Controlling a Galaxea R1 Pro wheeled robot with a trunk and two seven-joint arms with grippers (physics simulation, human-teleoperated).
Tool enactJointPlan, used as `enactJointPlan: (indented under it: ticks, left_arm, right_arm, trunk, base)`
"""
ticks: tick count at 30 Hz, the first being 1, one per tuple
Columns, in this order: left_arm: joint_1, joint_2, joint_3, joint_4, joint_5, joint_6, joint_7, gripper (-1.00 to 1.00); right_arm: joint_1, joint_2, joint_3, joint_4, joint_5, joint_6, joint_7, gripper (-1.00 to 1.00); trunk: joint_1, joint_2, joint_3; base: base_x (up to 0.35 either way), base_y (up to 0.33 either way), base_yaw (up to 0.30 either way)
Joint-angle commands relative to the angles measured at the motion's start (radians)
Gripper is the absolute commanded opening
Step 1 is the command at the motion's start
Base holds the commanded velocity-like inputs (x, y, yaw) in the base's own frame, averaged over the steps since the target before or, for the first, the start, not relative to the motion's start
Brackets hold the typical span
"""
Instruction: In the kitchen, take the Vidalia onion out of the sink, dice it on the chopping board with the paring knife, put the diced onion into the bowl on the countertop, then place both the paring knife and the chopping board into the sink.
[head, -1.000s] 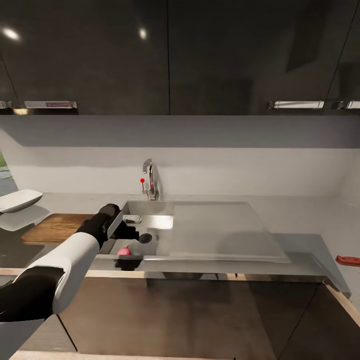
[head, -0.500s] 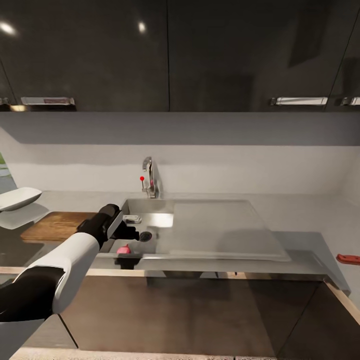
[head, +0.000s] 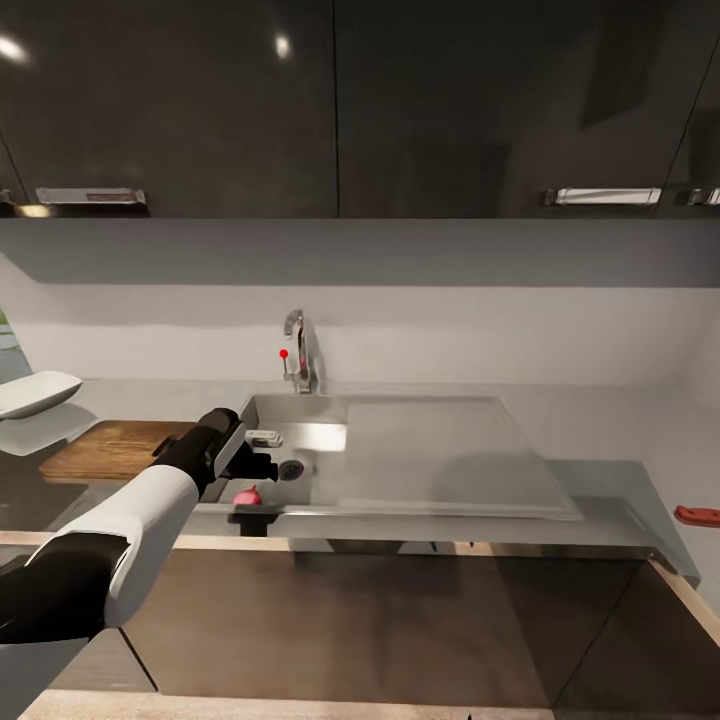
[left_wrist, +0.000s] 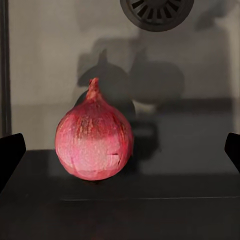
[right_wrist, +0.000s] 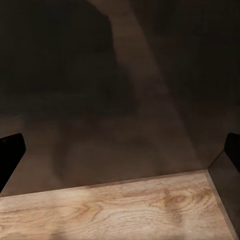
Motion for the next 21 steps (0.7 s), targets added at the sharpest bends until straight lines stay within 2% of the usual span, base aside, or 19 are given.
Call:
enactJointPlan:
  ticks: [1, 10, 21]
  left_arm:
    - [-0.001, 0.001, -0.008, -0.001, 0.003, 0.004, -0.003, 1.00]
    - [-0.001, 0.001, -0.008, -0.001, 0.003, 0.004, -0.004, 1.00]
    - [0.000, 0.002, -0.008, -0.001, 0.003, 0.004, -0.003, 1.00]
  right_arm:
    - [-0.001, 0.000, 0.008, 0.000, -0.007, -0.003, -0.004, 1.00]
    - [-0.001, 0.002, 0.008, 0.000, -0.008, -0.003, -0.004, 1.00]
    - [-0.001, 0.002, 0.008, 0.000, -0.008, -0.003, -0.004, 1.00]
  trunk:
    - [0.000, -0.001, -0.001]
    - [0.000, -0.001, -0.003]
    - [0.000, -0.001, -0.019]
  base:
    - [0.000, 0.000, 0.000]
    - [0.000, 0.000, 0.000]
    - [0.000, 0.000, 0.000]
